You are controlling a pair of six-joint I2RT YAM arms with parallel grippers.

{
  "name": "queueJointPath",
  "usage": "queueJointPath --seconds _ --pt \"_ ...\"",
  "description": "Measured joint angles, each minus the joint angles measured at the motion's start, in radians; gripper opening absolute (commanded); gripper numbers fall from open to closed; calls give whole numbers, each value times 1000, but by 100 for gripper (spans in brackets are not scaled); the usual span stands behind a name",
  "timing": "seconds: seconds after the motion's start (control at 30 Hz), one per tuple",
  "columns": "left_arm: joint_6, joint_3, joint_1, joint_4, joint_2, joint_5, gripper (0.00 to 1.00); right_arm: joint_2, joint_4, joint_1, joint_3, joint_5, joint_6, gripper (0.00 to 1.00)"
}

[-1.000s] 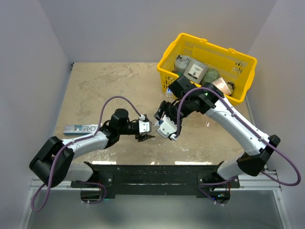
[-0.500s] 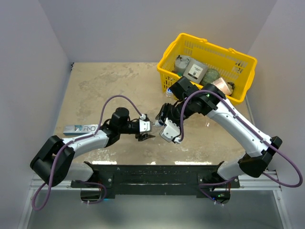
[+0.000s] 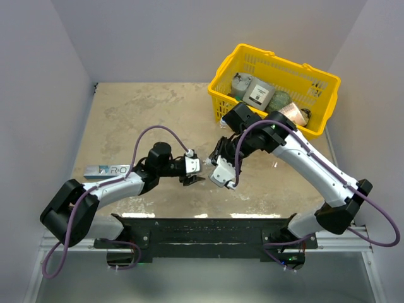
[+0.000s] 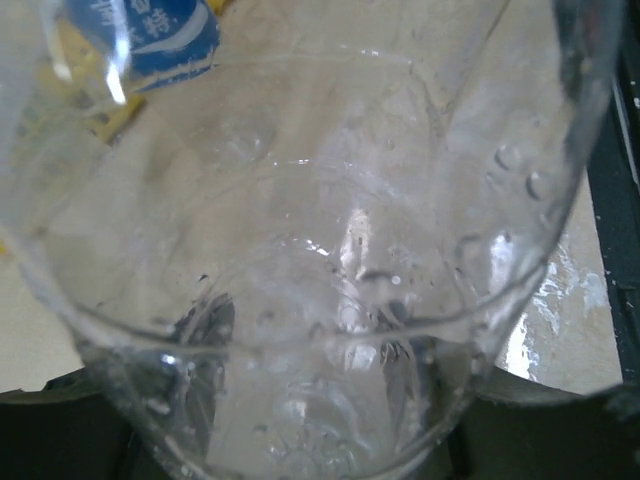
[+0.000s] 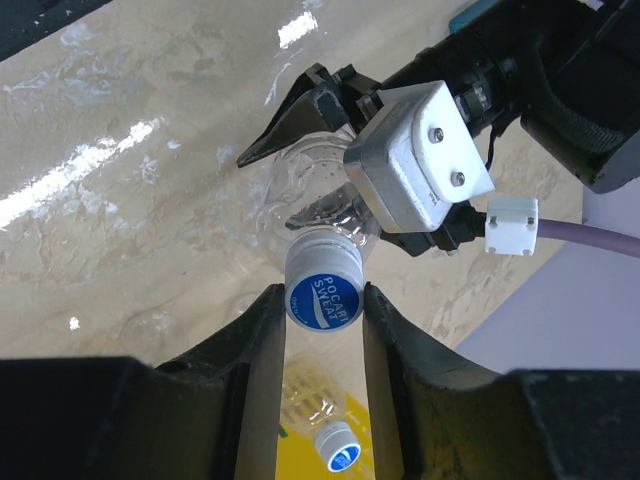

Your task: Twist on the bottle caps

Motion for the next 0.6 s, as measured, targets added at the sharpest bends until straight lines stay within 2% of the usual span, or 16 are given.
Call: queueJointPath --seconds 0.13,0.23,0.37,0.47,0.6 --pt "-37 -1 -2 27 0 -93 0 52 11 -5 59 26 166 0" --pt "-97 -19 -2 89 -1 -234 0 153 19 -14 175 54 391 0" --pt "-159 -72 5 161 -6 -422 0 316 42 -57 327 40 777 0" --pt "-182 -107 5 182 -7 -546 0 396 77 -103 356 -16 1019 0" --pt "-182 -110 -8 171 -7 -676 0 433 126 -152 354 -56 1260 0"
